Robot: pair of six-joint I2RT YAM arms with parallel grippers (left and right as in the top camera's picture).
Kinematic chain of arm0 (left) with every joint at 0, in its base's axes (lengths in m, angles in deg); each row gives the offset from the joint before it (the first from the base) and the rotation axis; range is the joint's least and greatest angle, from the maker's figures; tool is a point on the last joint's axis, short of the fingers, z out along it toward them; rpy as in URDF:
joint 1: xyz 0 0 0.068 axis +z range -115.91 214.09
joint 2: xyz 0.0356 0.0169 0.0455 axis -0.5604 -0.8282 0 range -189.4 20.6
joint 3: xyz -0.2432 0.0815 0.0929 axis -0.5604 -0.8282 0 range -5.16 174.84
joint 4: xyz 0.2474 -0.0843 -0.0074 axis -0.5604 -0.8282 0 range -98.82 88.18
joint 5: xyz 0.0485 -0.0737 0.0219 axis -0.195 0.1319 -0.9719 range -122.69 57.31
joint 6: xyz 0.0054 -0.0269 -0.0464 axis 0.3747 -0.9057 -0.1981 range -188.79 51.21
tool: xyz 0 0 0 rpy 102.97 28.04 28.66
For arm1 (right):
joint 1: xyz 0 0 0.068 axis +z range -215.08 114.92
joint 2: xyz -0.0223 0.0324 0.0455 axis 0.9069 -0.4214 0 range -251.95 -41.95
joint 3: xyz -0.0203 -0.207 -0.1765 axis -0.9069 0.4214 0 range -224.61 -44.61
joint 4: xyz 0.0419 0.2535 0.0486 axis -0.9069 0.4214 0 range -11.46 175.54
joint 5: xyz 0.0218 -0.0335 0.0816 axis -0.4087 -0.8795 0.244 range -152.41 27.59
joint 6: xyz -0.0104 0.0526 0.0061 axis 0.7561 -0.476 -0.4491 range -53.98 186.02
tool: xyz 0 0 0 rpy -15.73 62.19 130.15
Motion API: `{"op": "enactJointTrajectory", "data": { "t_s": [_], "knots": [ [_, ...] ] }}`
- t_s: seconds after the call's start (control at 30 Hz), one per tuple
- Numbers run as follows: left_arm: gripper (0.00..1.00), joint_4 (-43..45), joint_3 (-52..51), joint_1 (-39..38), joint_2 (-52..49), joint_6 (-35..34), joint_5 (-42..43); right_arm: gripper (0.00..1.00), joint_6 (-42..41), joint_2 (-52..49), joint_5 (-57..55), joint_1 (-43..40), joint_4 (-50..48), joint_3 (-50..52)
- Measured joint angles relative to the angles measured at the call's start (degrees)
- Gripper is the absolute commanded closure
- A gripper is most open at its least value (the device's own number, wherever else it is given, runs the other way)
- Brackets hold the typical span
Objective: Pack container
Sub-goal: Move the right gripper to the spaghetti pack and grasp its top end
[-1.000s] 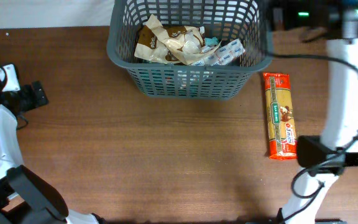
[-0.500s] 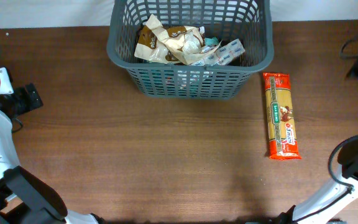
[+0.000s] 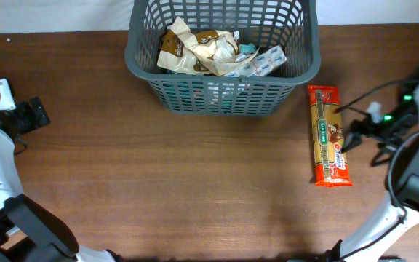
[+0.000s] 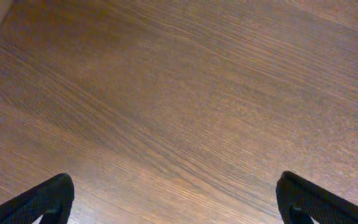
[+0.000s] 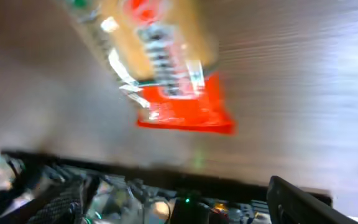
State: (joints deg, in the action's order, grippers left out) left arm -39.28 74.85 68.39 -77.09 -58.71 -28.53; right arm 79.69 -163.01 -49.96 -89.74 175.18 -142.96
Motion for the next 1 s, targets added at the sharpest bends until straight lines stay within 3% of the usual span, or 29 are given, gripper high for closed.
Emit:
{"op": "enactJointTrajectory", "data": {
  "t_s": [0.13, 0.33, 0.6, 0.83, 1.0],
  "knots": [
    [0.01, 0.5, 0.0, 0.0, 0.0, 0.0, 0.0, 0.02, 2.8, 0.4, 0.5, 7.7, -2.6, 0.5],
    [0.01, 0.7, 0.0, 0.0, 0.0, 0.0, 0.0, 0.0, 4.7, 1.6, -5.4, 16.1, -9.7, 0.5],
    [0.01, 1.1, 0.0, 0.0, 0.0, 0.0, 0.2, 0.01, 4.0, 1.6, -13.4, 16.9, -23.9, 0.5],
    [0.01, 1.2, 0.0, 0.0, 0.0, 0.0, 0.2, 0.01, 2.9, 1.7, -13.7, 17.2, -31.3, 1.5],
    [0.01, 1.3, 0.0, 0.0, 0.0, 0.0, 0.2, 0.01, 2.8, 2.2, -12.5, 17.4, -35.8, 9.4]
  ]
}}
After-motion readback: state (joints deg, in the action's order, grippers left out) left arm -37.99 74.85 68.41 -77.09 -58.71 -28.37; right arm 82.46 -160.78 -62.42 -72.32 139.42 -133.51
